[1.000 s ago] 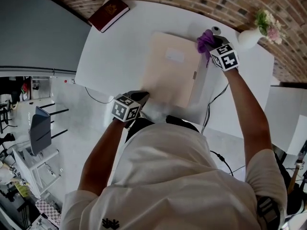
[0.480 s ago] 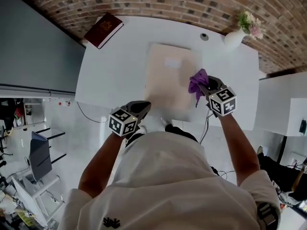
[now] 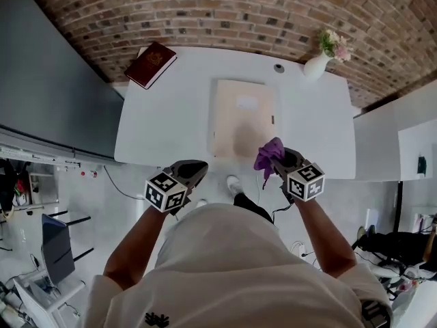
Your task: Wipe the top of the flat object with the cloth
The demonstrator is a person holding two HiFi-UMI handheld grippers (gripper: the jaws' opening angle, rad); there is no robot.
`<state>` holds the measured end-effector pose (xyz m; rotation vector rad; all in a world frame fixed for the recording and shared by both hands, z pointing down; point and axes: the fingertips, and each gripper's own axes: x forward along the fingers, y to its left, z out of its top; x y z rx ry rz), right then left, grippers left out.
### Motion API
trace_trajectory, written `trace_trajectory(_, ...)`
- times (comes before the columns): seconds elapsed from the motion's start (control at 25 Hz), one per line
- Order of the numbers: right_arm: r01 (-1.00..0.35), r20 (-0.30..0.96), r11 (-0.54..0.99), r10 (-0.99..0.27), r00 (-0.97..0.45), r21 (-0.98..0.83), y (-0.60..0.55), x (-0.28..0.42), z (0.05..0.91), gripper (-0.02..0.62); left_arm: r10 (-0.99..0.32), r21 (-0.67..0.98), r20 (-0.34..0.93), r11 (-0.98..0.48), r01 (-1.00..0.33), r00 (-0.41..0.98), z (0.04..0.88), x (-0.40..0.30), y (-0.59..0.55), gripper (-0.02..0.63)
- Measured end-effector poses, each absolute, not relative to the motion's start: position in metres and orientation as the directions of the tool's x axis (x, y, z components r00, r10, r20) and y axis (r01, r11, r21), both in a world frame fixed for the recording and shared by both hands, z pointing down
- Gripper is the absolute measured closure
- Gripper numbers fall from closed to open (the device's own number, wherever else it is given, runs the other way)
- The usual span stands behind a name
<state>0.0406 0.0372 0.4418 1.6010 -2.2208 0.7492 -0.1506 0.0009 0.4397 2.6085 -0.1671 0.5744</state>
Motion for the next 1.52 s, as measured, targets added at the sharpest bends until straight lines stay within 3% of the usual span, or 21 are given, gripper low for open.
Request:
trace_trajectory(0.4, -0.916, 0.419, 0.182, -0.845, -0.331, -0.356, 0.108, -0.043, 0.409, 0.474, 0.032, 0.371, 0.384, -0.920, -0.122, 0.923, 0.396, -0.201, 0.042, 0.581)
trace_trajectory(0.88, -0.943, 0.425, 0.169, -0.860, -0.283, -0.285, 0.156, -0.069, 0.393, 0.472, 0.131, 0.359, 0.356, -0.933, -0.006, 0.925, 0.374, -0.192, 0.077, 0.581)
trace_trajectory(1.52, -0.945, 0.438, 0.217, -0.845, -0.307, -0.244, 0.167, -0.088, 0.398, 0.474, 0.083, 0.337, 0.365, -0.940, -0.048, 0.927, 0.382, -0.214, 0.091, 0.581)
